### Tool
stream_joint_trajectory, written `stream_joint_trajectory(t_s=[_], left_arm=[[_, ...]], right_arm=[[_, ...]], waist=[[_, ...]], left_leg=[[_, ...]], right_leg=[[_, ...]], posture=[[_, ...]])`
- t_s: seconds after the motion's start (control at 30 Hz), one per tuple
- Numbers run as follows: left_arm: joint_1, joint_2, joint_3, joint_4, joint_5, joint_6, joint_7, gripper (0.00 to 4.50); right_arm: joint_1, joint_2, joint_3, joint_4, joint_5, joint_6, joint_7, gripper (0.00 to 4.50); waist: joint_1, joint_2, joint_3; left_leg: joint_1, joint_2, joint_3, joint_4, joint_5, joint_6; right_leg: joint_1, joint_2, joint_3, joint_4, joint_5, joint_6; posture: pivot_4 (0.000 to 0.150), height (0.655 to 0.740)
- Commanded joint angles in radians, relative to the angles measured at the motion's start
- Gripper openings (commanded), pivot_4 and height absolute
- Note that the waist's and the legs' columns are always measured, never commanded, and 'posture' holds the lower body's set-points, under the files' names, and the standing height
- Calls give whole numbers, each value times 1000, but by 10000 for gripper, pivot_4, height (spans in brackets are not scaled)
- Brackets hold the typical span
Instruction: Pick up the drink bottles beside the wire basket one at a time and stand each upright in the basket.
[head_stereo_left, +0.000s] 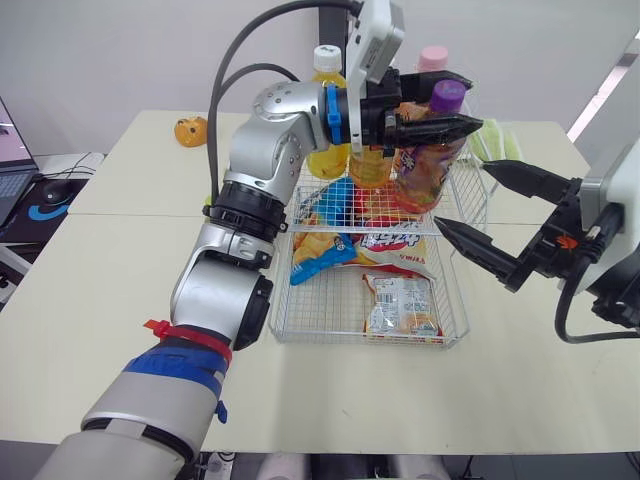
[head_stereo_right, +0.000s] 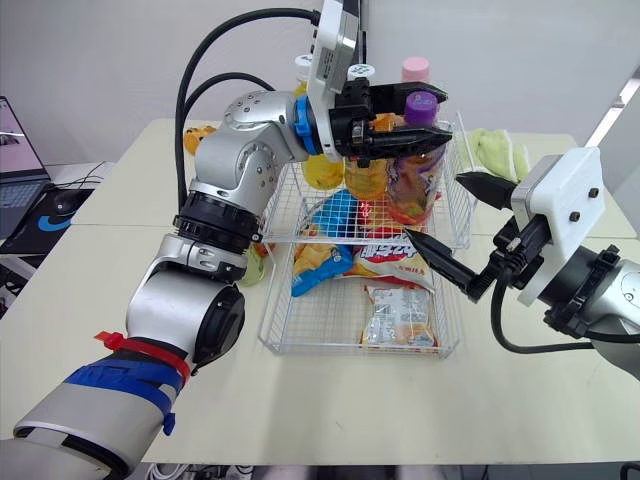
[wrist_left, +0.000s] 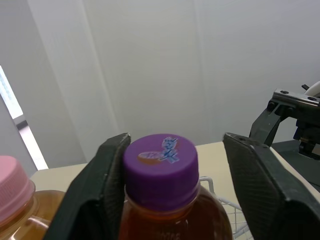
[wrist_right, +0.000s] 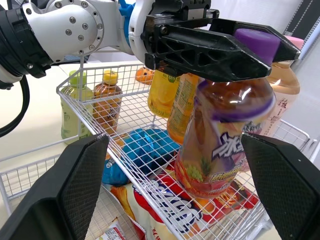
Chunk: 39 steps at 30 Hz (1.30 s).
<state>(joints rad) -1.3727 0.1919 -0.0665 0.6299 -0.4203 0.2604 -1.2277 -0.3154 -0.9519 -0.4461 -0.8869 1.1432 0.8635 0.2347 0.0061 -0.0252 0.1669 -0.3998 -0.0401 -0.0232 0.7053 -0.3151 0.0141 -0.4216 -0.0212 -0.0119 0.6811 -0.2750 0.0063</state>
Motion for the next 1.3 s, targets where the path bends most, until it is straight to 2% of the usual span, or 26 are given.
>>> stream_joint_trajectory(t_s=[0.03, 0.07, 0.23, 0.4, 0.57, 0.67, 0.8, 0.9, 1.07, 1.2, 1.3], left_arm=[[-51, -1, 77, -64, -56, 26, 34, 42038], [-55, 8, 90, -80, -68, 40, 35, 44766], [-44, 72, 148, -186, -124, 114, 43, 44766], [29, 198, 209, -343, -178, 265, 108, 44766], [273, 416, 287, -534, -179, 382, 184, 44766], [458, 524, 407, -639, -190, 420, 268, 44766], [763, 598, 618, -793, -232, 483, 345, 44766], [1050, 577, 790, -926, -277, 528, 378, 44766], [1460, 394, 968, -1167, -375, 534, 463, 44766], [1600, 303, 991, -1294, -452, 505, 546, 44766], [1600, 309, 942, -1312, -467, 484, 585, 44766]], right_arm=[[-11, -8, 4, 6, 3, -37, 2, 45000], [-13, -9, 9, 11, 0, -41, 9, 45000], [-42, -13, 45, 52, -17, -68, 60, 45000], [-114, 1, 124, 111, -35, -95, 144, 45000], [-221, 62, 252, 176, -59, -115, 224, 45000], [-290, 117, 315, 228, -76, -125, 279, 45000], [-371, 188, 385, 295, -114, -139, 350, 45000], [-420, 236, 431, 348, -156, -159, 411, 45000], [-466, 294, 476, 413, -213, -185, 505, 45000], [-484, 328, 487, 444, -244, -190, 546, 45000], [-492, 345, 488, 455, -260, -190, 562, 45000]], waist=[[-1, 0, 0], [-1, 0, 0], [-5, 0, 0], [-8, 0, 0], [-19, 2, -1], [-21, 2, -1], [-17, 2, -1], [-13, 2, -1], [2, 1, -2], [20, -1, -3], [20, 0, -3]], left_leg=[[0, 0, 0, 0, 0, 0], [0, 0, 0, 0, 0, 0], [0, 0, 0, 1, 0, 0], [1, 0, 0, 2, 0, 0], [2, 1, -1, 1, 0, 0], [2, 1, -2, 2, 0, -1], [1, 1, -2, 2, 0, -1], [1, 0, -2, 2, 0, 0], [2, 1, -2, 3, 0, 0], [3, 1, -3, 4, 0, 0], [7, 1, -3, 4, -1, 1]], right_leg=[[0, 0, 0, 0, 0, 0], [0, 0, 0, 0, 0, 0], [0, 0, 0, 1, 0, 0], [0, 0, 0, 1, 0, 0], [0, 1, 0, 2, 0, 0], [0, 1, 0, 2, 0, 0], [0, 0, 0, 0, 0, 0], [0, 0, 0, 0, 0, 0], [2, -1, -1, 0, 0, 0], [3, -1, -1, 0, 1, 0], [7, -1, -1, 0, 2, 0]], posture=[[1500, 7400], [1500, 7400], [1500, 7400], [1500, 7400], [1500, 7400], [1500, 7400], [1500, 7400], [1500, 7400], [1500, 7400], [1500, 7400], [1500, 7400]])
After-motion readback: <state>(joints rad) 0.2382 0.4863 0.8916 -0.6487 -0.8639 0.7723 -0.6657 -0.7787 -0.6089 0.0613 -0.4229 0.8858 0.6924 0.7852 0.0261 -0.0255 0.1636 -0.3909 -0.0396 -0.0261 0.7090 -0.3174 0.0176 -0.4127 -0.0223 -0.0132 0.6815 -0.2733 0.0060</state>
